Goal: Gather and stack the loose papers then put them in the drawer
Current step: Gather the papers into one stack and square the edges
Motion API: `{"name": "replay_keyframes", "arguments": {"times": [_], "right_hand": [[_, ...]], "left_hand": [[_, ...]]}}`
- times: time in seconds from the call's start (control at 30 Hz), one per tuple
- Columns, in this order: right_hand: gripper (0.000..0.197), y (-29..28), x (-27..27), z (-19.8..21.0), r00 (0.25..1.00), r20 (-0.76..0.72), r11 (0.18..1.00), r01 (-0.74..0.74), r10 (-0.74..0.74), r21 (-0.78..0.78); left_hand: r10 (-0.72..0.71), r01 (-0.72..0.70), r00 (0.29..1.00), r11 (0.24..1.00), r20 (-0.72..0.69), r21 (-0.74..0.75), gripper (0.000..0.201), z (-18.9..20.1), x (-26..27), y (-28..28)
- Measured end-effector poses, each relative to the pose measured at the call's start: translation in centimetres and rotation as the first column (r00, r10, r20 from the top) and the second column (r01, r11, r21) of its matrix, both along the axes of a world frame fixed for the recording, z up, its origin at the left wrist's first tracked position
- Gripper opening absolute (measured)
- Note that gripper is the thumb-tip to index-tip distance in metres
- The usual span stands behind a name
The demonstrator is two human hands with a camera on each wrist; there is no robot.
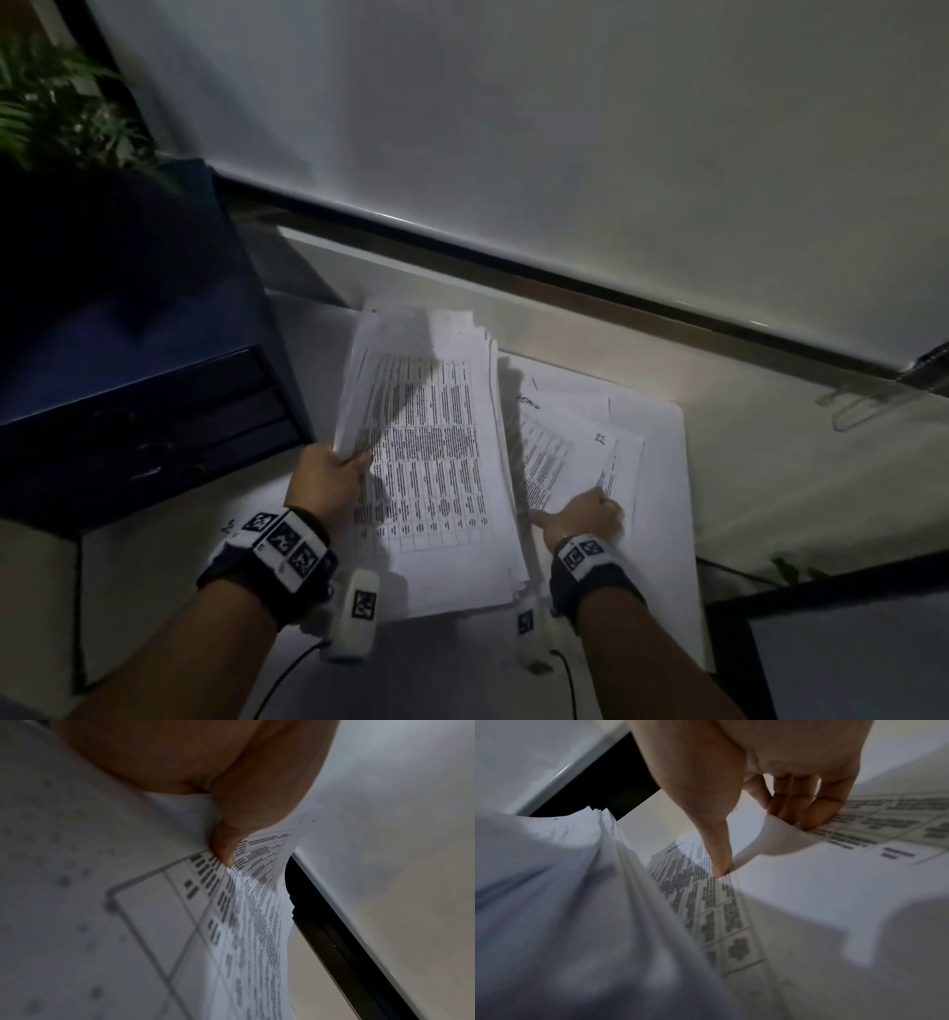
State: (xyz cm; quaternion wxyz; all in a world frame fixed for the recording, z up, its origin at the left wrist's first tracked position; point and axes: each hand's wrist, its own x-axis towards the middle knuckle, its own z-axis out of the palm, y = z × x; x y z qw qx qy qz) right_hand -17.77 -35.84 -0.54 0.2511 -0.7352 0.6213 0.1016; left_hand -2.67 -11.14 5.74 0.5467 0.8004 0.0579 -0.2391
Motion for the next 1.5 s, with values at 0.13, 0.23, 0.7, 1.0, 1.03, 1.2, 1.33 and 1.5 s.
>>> {"name": "replay_keyframes", "arguments": {"times": [0.13,0.23,0.7,1.0,1.03,1.2,1.33,1.5], "right_hand": [[0.126,0.0,1.5,-1.1,0.999,-0.050,0.999,-0.014,0.016,0.029],[0.120,0.2,2.3,-1.9,0.999,-0.041,0.999,-0.031,0.033,0.039],[0.029,-1.1,0.2,7.5,0.864,0.499,0.976,0.041,0.072,-0.212],[0.019,-5.3,-0.5,20.2,0.659,0.660,0.872,0.012,0.360,-0.489],[0.018,-5.6,-0.9,20.0,0.660,0.670,0.890,0.005,0.340,-0.456],[0.020,-5.5,-2.3,15.1,0.666,0.737,0.988,0.000,0.118,-0.157],[0.031,-3.9,-2.2,8.6,0.824,0.565,0.993,-0.099,0.046,0.063],[0.048,1.8,-1.1,2.4,0.922,0.324,0.956,-0.264,0.212,0.127]], "left_hand": [[0.002,-0.002,1.000,1.000,0.007,-0.005,0.017,1.1,-0.3,1.0],[-0.002,0.002,1.000,0.999,0.012,0.036,0.014,2.4,-0.4,1.2],[0.005,-0.004,1.000,0.999,-0.020,0.053,0.015,1.9,0.2,1.8],[-0.136,0.164,0.981,0.963,-0.139,0.214,0.024,-0.6,-3.2,-2.9],[-0.152,0.188,0.975,0.952,-0.161,0.240,0.028,-0.9,-3.5,-3.3],[-0.204,0.267,0.957,0.899,-0.209,0.346,0.039,-2.6,-4.3,-3.6],[-0.151,0.212,0.959,0.944,-0.238,0.254,0.033,-3.3,-3.9,-3.2],[-0.106,0.145,0.954,0.982,-0.279,0.123,0.052,-3.8,-3.2,-3.2]]}}
